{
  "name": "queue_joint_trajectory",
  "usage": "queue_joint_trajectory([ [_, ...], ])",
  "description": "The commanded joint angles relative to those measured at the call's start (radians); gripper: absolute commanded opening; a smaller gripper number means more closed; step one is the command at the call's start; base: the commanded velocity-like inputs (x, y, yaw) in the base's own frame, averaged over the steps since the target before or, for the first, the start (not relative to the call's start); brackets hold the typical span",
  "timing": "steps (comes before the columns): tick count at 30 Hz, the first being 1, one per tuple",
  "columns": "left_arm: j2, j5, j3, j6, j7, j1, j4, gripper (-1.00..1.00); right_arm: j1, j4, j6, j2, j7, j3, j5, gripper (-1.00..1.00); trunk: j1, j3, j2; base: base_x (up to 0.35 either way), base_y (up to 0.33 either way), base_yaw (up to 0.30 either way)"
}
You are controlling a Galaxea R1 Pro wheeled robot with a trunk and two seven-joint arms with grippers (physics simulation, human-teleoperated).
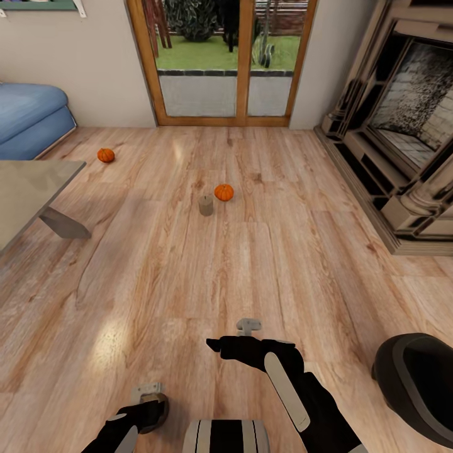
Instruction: Place each of the two pumpkins and all three candles from the living room inside a cabinet in the living room (use any cabinet), then make sure every cabinet is closed, and position the cauldron so it is next to a table in the living room.
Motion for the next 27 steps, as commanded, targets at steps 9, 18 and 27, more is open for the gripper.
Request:
queue_joint_trajectory([
  [9, 0.001, 0.01, -0.006, 0.002, 0.01, 0.0, -0.002, 1.0, 0.0, -0.001, 0.004, 0.0, 0.0, 0.0, 0.0, 1.0, 0.0, -0.001, 0.0, 0.0, 0.02, 0.0],
  [18, 0.001, 0.01, -0.006, 0.002, 0.01, 0.0, -0.002, 1.0, 0.0, -0.001, 0.004, 0.0, 0.0, 0.0, 0.0, 1.0, 0.002, -0.016, -0.001, 0.0, 0.0, 0.0],
  [27, 0.001, 0.01, -0.006, 0.002, 0.01, 0.0, -0.002, 1.0, 0.0, -0.001, 0.004, 0.0, 0.0, 0.0, 0.0, 1.0, 0.003, -0.032, -0.002, 0.0, 0.0, 0.0],
])
